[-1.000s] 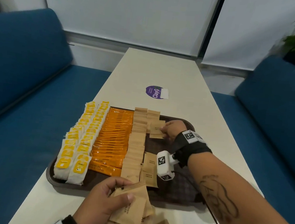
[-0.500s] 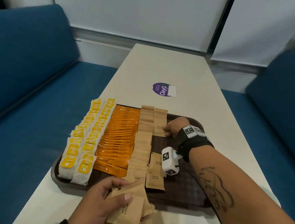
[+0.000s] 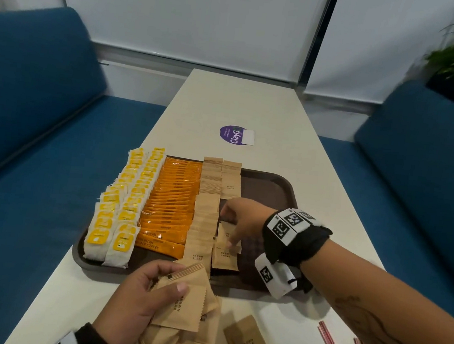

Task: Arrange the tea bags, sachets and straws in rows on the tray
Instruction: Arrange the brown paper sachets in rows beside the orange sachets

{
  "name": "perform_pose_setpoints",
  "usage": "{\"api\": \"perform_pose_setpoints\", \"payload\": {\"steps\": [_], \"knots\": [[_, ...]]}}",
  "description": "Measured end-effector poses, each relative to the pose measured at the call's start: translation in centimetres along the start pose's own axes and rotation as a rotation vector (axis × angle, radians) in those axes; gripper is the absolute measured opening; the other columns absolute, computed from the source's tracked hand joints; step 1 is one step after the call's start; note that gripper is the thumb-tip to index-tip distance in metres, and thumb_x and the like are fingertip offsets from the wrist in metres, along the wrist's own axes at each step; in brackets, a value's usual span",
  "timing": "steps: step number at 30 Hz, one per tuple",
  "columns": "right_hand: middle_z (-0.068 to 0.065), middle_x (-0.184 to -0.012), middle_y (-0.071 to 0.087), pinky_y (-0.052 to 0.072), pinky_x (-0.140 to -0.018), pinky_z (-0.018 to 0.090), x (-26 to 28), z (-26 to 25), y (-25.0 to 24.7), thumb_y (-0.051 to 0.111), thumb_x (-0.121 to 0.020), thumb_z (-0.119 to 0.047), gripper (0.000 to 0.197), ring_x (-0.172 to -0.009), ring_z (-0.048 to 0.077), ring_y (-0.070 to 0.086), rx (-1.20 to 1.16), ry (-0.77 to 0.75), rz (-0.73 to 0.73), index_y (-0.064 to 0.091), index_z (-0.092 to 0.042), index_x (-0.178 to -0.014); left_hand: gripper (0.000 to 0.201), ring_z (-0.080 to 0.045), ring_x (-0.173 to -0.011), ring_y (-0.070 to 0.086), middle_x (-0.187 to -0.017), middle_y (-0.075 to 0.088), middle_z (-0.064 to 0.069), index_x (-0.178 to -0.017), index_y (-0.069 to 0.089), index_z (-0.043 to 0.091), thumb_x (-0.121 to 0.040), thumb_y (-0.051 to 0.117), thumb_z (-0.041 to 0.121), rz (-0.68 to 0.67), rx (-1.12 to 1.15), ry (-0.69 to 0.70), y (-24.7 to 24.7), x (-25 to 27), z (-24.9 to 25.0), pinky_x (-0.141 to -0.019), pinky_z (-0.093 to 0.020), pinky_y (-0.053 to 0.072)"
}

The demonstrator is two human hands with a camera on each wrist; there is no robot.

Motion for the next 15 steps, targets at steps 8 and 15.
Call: {"api": "perform_pose_setpoints", "payload": {"steps": [8, 15], "knots": [[0.0, -0.113, 0.057, 0.055, -0.083, 0.036, -0.3, 0.3, 0.5, 0.082, -0.067, -0.007, 0.062, -0.097, 0.02, 0.057, 0.027, 0.059, -0.063, 0.048, -0.019, -0.118, 0.093, -0.025, -0.066, 0.07, -0.086, 0.073, -0.012, -0.09, 0.068, 0.005, -0.005, 0.093, 0.036, -0.028, 0.037, -0.01, 0.5, 0.2, 0.0, -0.049, -0.027, 0.054], [-0.005, -0.087, 0.059, 0.048, -0.069, 0.024, 0.8, 1.5, -2.5, 0.074, -0.078, -0.019, 0.02, -0.08, 0.013, 0.056, 0.078, 0.024, -0.053, 0.055, -0.023, -0.081, 0.029, -0.027, -0.072, 0.069, -0.096, 0.071, -0.017, -0.091, 0.068, 0.007, -0.064, 0.078, 0.004, 0.022, 0.06, -0.038, -0.1, -0.1, -0.3, -0.052, -0.029, 0.055]]}}
Point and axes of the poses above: each hand's wrist, its own x-axis away from the middle knuckle, its own y-axis out of the palm, z = x × y, the point moved 7 cm from there along -x, towards the middle knuckle
